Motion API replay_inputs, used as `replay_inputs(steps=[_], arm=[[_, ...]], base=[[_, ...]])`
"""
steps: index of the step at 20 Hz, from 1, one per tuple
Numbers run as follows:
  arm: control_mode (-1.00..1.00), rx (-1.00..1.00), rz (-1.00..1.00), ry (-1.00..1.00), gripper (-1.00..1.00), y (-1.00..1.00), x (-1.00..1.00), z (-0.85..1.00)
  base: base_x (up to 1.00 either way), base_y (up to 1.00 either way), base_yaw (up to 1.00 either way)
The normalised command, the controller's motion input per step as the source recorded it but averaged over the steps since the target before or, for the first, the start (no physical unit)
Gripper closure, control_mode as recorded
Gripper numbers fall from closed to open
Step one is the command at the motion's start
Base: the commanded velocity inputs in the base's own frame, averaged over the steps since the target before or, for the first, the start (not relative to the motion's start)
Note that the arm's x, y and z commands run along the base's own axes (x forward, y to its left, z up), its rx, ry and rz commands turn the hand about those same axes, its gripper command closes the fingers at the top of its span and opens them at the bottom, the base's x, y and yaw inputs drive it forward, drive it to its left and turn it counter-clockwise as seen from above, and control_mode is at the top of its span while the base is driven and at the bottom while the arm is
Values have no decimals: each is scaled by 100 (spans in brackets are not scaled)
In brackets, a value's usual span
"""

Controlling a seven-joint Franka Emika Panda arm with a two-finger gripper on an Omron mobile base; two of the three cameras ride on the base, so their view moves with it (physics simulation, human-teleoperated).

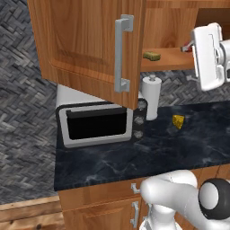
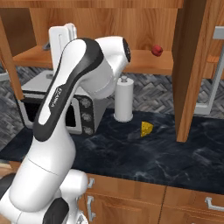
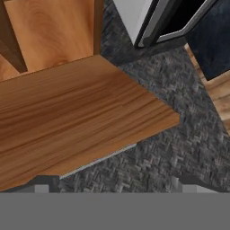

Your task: Pick the sponge and sponge from the cabinet and place them on the counter.

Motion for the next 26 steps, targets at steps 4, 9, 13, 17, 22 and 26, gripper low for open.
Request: replay_inputs(steps=[4,9,13,17,22,26], arm=[[-100,0,2,0,-100,1,13,0],[-100,0,0,0,-100,10,5,0],[-100,4,-2,0,-100,9,2,-2],[-100,4,-3,0,-100,11,5,-7],[-100,1,-2,0,-100,13,13,-9],[-100,0,0,0,-100,12,22,-4]], base=[[0,0,0],[0,0,0],[0,0,0],[0,0,0],[0,0,0],[0,0,0]])
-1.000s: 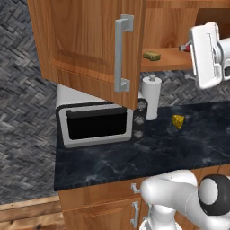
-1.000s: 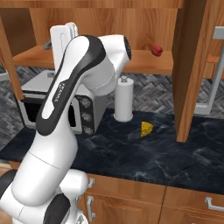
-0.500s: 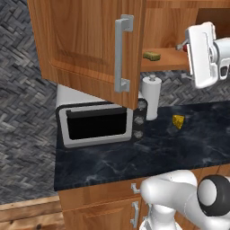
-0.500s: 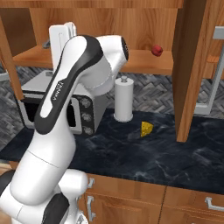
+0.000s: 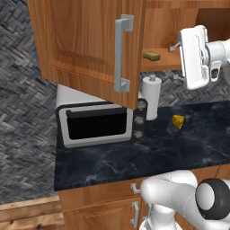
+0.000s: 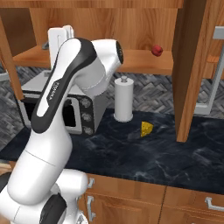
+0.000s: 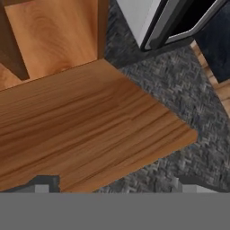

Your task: Pick the sponge and sponge from the cabinet and place them on the counter.

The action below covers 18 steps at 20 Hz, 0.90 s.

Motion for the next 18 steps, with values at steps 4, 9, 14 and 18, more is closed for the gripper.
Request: replay_inputs(steps=[4,9,14,18], arm=[[-100,0,0,4,-100,5,25,0],[-100,0,0,4,-100,9,17,0],[-100,0,0,3,-100,16,12,-1],[-100,0,0,4,-100,18,10,-6]], base=[[0,0,0],[0,0,0],[0,0,0],[0,0,0]])
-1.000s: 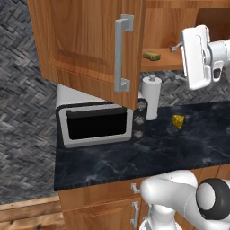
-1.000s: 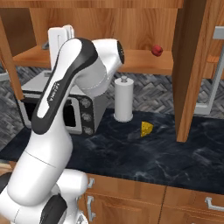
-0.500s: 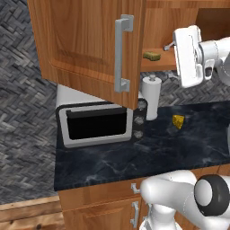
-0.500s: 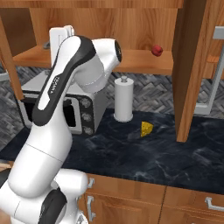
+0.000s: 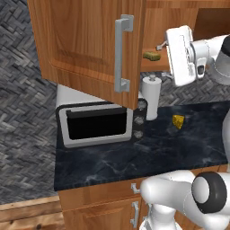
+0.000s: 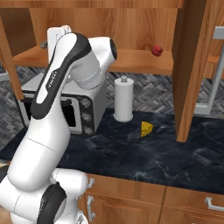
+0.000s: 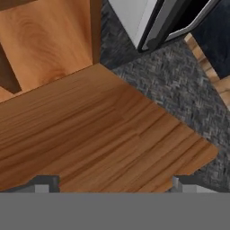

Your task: Pick the sponge and sponge from the cabinet and place them on the counter.

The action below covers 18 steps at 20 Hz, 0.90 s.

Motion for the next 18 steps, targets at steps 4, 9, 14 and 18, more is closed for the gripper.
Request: replay_inputs(steps=[4,9,14,18], arm=[[-100,0,0,7,-100,18,16,-15],[-100,0,0,10,-100,28,19,-21],[-100,0,4,5,-100,28,13,-7],[-100,0,5,0,-100,21,0,0]], base=[[0,0,0],[0,0,0],[0,0,0],[0,0,0]])
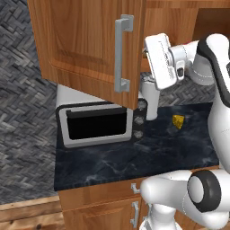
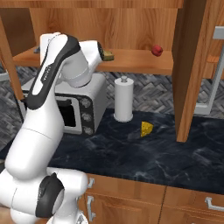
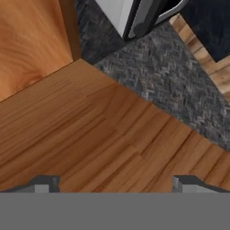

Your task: Pick the sponge and sponge from the cabinet and place them on the counter.

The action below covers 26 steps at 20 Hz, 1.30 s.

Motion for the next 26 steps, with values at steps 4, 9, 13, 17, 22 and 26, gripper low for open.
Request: replay_inputs(steps=[4,9,13,17,22,26], arm=[[-100,0,4,0,-100,21,0,0],[-100,0,4,0,-100,28,-1,0],[-100,0,4,1,-100,41,0,0],[-100,0,6,2,-100,37,-4,0],[-100,0,6,0,-100,35,-20,0],[-100,0,6,0,-100,35,-35,0]], base=[[0,0,0],[0,0,0],[0,0,0],[0,0,0],[0,0,0],[0,0,0]])
